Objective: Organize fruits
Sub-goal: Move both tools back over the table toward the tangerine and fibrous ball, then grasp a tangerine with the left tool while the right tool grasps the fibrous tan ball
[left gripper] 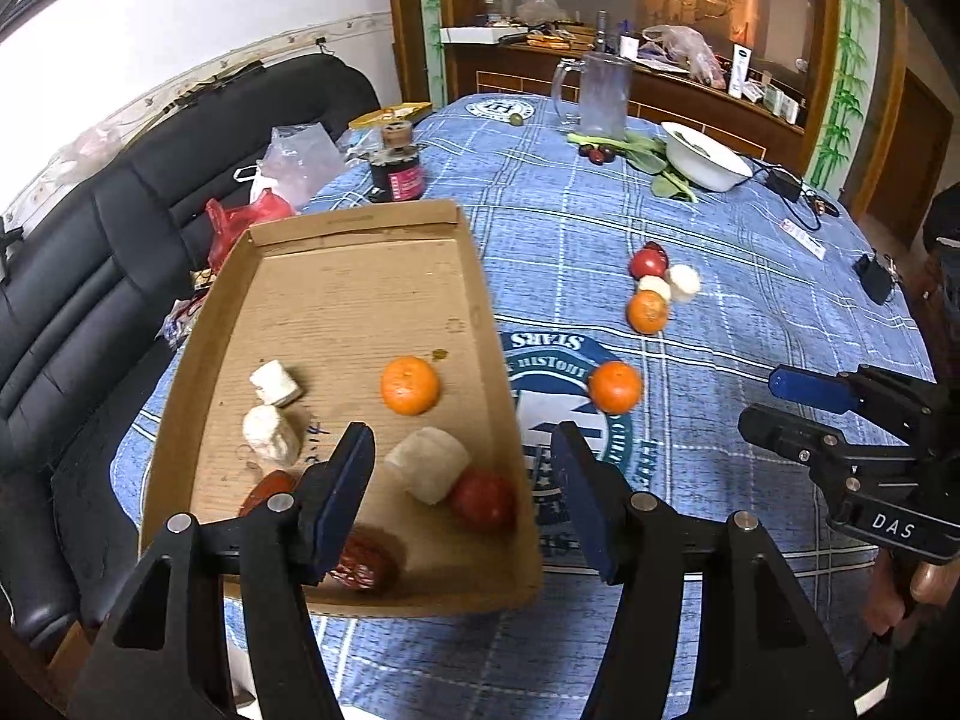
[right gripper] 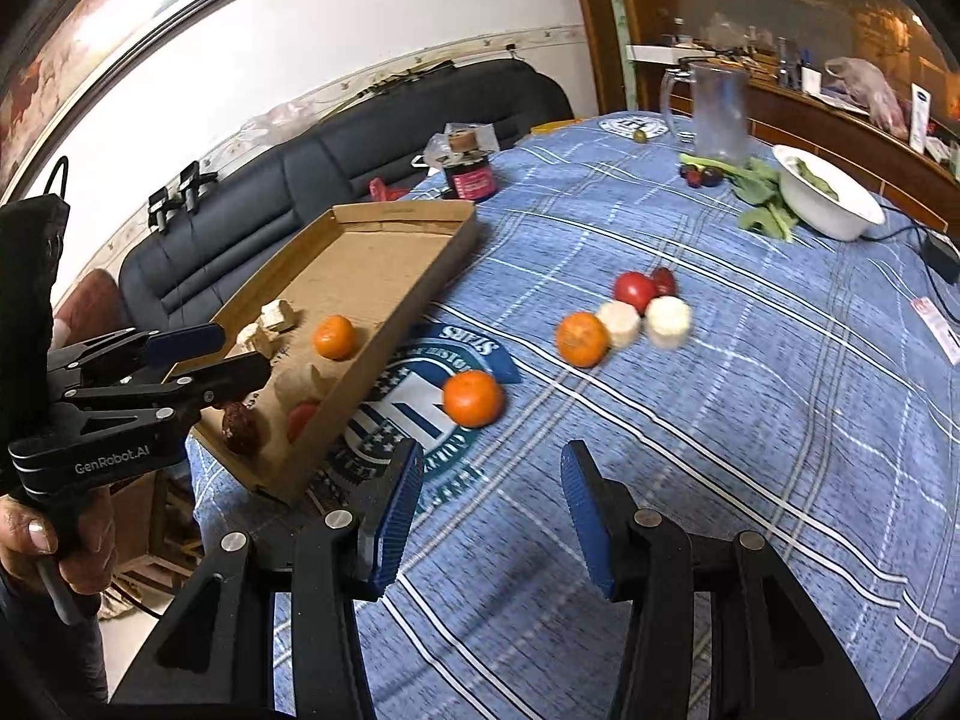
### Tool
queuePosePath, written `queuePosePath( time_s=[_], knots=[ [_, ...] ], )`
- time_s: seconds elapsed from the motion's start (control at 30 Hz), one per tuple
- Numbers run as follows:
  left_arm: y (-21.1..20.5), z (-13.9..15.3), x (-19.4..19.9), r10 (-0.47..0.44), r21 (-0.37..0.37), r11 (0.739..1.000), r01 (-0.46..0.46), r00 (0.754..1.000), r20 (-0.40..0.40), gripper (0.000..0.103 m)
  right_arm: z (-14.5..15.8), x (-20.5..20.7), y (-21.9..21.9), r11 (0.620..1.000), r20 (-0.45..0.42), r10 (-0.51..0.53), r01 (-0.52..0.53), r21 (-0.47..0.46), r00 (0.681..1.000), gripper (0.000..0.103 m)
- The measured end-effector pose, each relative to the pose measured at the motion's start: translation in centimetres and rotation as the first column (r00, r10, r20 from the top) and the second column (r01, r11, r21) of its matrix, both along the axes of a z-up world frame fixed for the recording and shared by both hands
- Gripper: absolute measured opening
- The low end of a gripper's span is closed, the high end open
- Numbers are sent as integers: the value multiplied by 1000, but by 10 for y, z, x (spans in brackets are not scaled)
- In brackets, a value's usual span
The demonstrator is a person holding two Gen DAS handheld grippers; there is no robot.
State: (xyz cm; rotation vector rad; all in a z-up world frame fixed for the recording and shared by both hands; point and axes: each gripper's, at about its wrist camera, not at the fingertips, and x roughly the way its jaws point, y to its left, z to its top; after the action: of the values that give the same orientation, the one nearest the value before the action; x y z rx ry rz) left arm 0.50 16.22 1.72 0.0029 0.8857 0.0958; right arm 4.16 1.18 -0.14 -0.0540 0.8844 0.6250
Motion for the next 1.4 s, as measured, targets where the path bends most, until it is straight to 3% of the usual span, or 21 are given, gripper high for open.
queuePosePath(
  time_s=[0.93, 1.4],
  knots=[
    [-60, -23, 32, -137, -80, 988, 130, 987, -82, 60, -13, 15, -49, 995, -30, -100, 101, 12, 995, 49],
    [-70, -52, 71, -142, -73, 988, 133, 979, -146, 60, -33, 85, -38, 993, -21, -101, 99, -59, 995, 49]
  ],
)
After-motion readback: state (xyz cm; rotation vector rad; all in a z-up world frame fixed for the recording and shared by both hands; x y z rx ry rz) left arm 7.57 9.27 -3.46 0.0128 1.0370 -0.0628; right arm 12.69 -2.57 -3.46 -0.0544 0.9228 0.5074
